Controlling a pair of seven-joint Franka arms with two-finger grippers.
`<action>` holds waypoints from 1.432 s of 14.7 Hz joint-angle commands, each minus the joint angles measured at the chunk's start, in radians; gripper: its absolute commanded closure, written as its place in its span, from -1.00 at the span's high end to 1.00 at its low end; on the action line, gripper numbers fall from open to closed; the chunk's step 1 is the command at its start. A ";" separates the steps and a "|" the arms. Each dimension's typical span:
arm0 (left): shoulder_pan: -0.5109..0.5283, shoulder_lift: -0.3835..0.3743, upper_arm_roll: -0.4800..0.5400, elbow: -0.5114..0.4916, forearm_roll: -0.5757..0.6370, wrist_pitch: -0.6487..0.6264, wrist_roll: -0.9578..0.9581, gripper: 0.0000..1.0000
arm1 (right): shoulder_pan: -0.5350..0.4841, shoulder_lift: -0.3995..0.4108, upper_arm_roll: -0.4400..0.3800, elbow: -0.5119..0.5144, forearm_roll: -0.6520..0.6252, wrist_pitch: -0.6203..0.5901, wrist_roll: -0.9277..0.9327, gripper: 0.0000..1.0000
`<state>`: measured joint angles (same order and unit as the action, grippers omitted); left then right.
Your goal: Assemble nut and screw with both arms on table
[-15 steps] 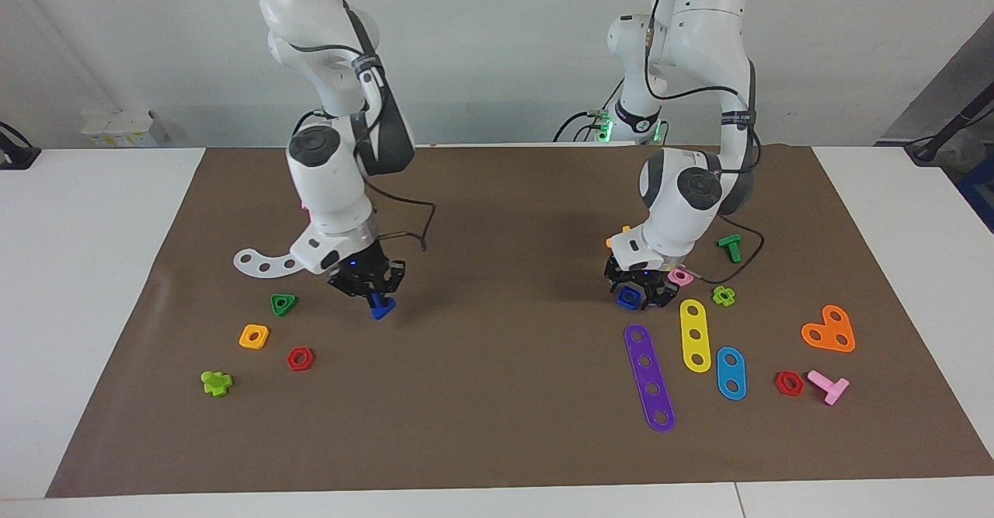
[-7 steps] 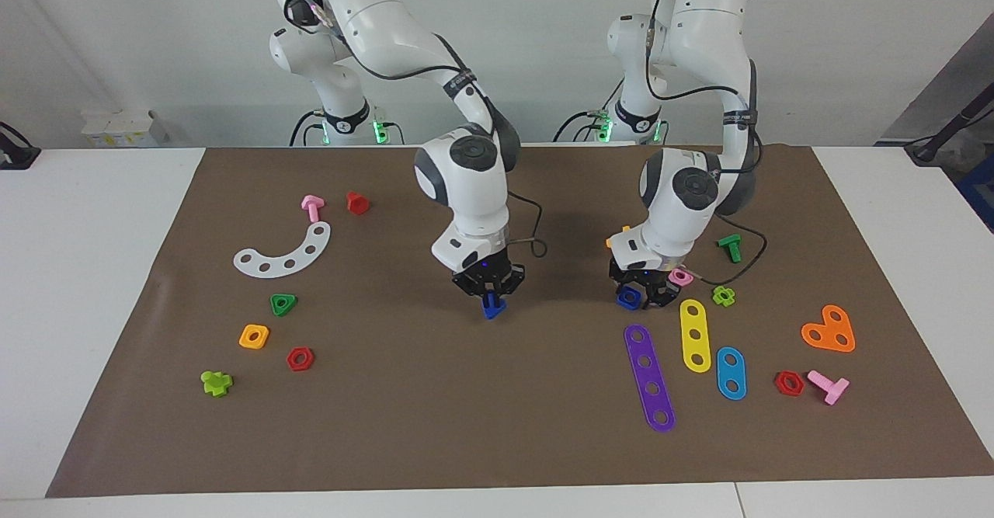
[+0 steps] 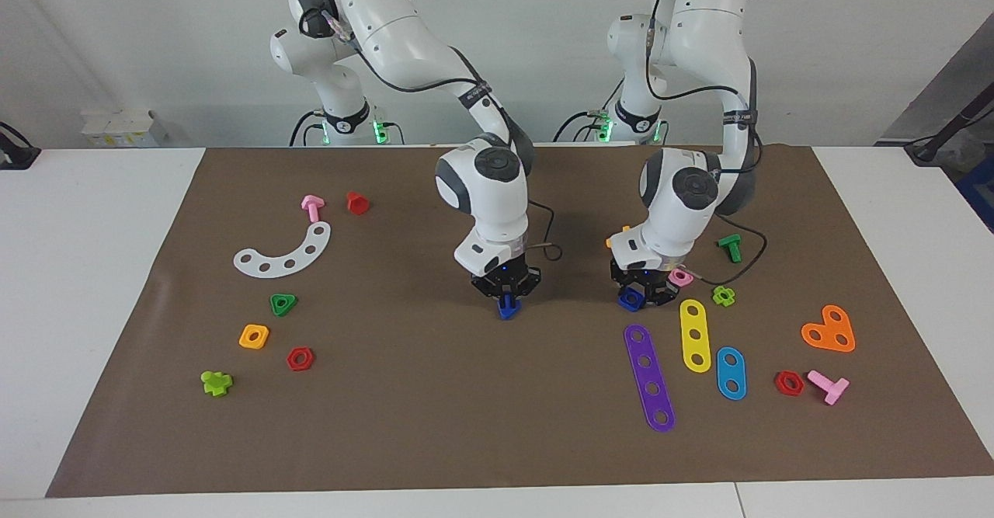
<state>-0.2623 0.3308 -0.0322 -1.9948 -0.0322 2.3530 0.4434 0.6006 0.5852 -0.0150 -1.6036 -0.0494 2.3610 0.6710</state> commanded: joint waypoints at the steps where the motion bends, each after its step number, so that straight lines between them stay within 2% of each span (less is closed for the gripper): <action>1: -0.005 0.001 0.006 0.001 0.018 -0.014 0.000 -0.41 | 0.004 -0.011 0.000 -0.030 -0.010 0.017 0.024 1.00; 3: -0.003 0.002 0.006 0.007 0.011 -0.017 -0.028 -0.45 | -0.004 -0.048 -0.002 -0.022 -0.010 -0.026 0.022 1.00; 5: -0.002 0.002 0.006 0.020 0.009 -0.021 -0.101 -0.50 | -0.051 -0.146 -0.006 -0.033 -0.010 -0.084 0.019 1.00; 9: -0.014 0.026 0.006 0.148 -0.038 -0.167 -0.322 -0.57 | -0.194 -0.303 -0.005 -0.030 -0.010 -0.245 -0.014 1.00; 13: -0.052 0.057 0.006 0.278 -0.044 -0.293 -0.510 -0.59 | -0.359 -0.422 -0.003 -0.029 -0.009 -0.368 -0.177 1.00; 15: -0.100 0.082 0.006 0.353 -0.049 -0.343 -0.674 -0.73 | -0.428 -0.474 -0.003 -0.027 -0.009 -0.437 -0.252 1.00; 18: -0.167 0.102 0.006 0.415 -0.057 -0.359 -0.817 -0.73 | -0.499 -0.541 -0.005 -0.015 -0.006 -0.564 -0.404 1.00; 21: -0.213 0.132 0.008 0.483 -0.078 -0.379 -0.902 -0.74 | -0.550 -0.548 -0.010 0.083 0.000 -0.762 -0.490 1.00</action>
<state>-0.4491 0.4158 -0.0431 -1.6034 -0.0842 2.0232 -0.4123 0.0847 0.0391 -0.0367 -1.5829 -0.0496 1.7032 0.2509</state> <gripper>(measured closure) 0.533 0.000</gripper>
